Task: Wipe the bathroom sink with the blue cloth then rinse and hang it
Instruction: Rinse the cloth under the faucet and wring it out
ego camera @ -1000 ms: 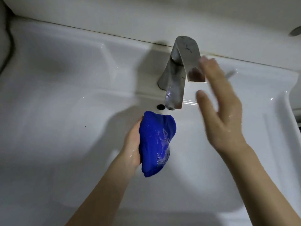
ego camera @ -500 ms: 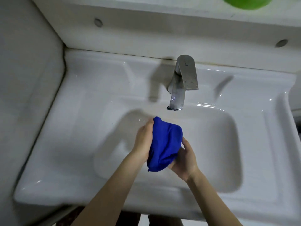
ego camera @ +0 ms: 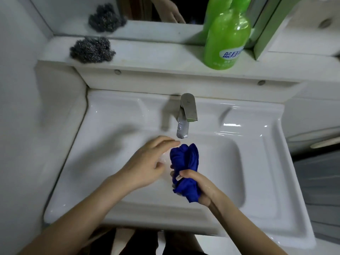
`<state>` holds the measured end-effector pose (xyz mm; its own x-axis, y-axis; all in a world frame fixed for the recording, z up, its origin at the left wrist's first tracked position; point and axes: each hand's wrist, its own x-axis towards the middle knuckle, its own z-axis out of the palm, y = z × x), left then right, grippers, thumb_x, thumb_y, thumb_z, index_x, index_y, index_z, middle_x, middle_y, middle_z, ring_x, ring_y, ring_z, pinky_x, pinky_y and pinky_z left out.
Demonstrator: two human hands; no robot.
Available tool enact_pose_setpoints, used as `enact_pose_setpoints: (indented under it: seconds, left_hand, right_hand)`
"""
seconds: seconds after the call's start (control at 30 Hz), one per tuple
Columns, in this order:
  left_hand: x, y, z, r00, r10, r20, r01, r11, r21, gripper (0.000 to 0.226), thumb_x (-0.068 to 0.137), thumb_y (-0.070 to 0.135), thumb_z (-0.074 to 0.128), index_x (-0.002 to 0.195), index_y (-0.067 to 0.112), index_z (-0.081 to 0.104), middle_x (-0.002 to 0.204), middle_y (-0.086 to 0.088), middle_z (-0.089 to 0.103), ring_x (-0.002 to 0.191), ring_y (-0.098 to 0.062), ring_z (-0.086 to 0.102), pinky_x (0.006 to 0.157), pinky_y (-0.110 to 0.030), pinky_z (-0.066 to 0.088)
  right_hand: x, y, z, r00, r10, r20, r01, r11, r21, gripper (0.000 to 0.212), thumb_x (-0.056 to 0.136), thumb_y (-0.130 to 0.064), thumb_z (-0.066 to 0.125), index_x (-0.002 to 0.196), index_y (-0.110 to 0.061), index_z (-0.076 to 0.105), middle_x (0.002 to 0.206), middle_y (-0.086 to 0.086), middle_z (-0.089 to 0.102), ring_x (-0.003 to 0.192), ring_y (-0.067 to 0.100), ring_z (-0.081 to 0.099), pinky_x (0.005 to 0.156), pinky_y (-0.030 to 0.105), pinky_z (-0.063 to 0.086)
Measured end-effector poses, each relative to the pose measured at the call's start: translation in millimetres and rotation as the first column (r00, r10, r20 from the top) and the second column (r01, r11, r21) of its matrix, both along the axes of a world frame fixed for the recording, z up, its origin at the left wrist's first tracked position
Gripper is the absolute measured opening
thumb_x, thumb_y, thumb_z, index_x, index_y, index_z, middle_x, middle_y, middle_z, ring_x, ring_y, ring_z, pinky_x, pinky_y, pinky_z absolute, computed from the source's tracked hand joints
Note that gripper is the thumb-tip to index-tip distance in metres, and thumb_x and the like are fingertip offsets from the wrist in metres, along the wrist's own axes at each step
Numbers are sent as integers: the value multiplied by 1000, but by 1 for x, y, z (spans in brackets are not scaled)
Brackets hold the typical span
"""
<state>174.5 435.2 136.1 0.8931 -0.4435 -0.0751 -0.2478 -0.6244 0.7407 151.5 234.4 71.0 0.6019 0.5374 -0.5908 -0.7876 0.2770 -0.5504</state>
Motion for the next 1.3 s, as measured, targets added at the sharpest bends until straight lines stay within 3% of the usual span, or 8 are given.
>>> enact_pose_setpoints:
  seconds: [0.13,0.3,0.5,0.63,0.83,1.0,1.17,1.3]
  left_hand:
    - [7,5,-8,847,-435,306,267,845,463,98,77,9,65,152,47,13,164,9,3,152,-24,3,122,-46,14]
    - [21,-15,-21,722,-540,432,453,842,294,63,88,13,60,146,31,41,151,-6,39,123,-28,48,100,-36,49]
    - [29,-14,-52,766,-536,356,335,805,490,57,75,5,71,127,18,51,89,-1,65,78,-25,57,59,-37,56]
    - [32,-12,-54,837,-493,238,308,783,540,37,73,-2,66,106,12,58,82,-5,67,74,-31,59,54,-31,47]
    - [40,-15,-36,944,-330,11,238,703,671,23,87,13,57,109,12,54,101,-8,67,91,-31,62,64,-32,37]
    - [35,-23,-28,968,-28,-250,164,825,542,19,75,7,57,65,16,45,59,0,52,59,-23,56,49,-25,38]
    - [27,-30,-11,831,138,-539,-27,978,207,24,70,5,68,69,17,48,61,3,52,57,-16,53,53,-24,40]
    - [15,-40,-2,602,117,-790,-236,971,-35,27,74,7,74,72,16,50,57,4,50,53,-14,48,51,-23,39]
  right_hand:
    - [12,-12,22,964,266,18,-261,929,262,55,68,-28,77,115,-9,57,92,4,62,74,19,59,62,25,51]
    - [26,-11,37,793,596,126,-599,724,343,38,72,-29,71,103,-12,58,85,-1,57,68,14,53,57,19,43]
    - [42,-15,33,730,683,-18,-671,712,-205,31,72,-27,73,97,-11,63,89,5,64,77,18,62,64,26,50]
    - [47,-8,44,665,746,37,-624,582,-521,21,70,-21,79,77,-18,59,66,-8,65,57,5,60,53,19,45]
    - [61,-3,50,453,889,63,-369,252,-895,22,71,-23,75,73,-16,54,57,-4,58,46,10,54,47,18,43]
    - [66,-3,50,129,991,47,44,41,-998,31,79,-31,69,106,-19,58,93,-1,67,79,21,60,63,26,40]
    - [76,-13,47,-103,990,97,352,127,-927,39,88,-38,62,116,-13,53,108,6,65,91,30,64,69,32,47]
    - [79,-23,44,-249,943,221,541,325,-776,38,67,-22,84,91,-5,61,79,12,64,59,32,62,47,31,46]
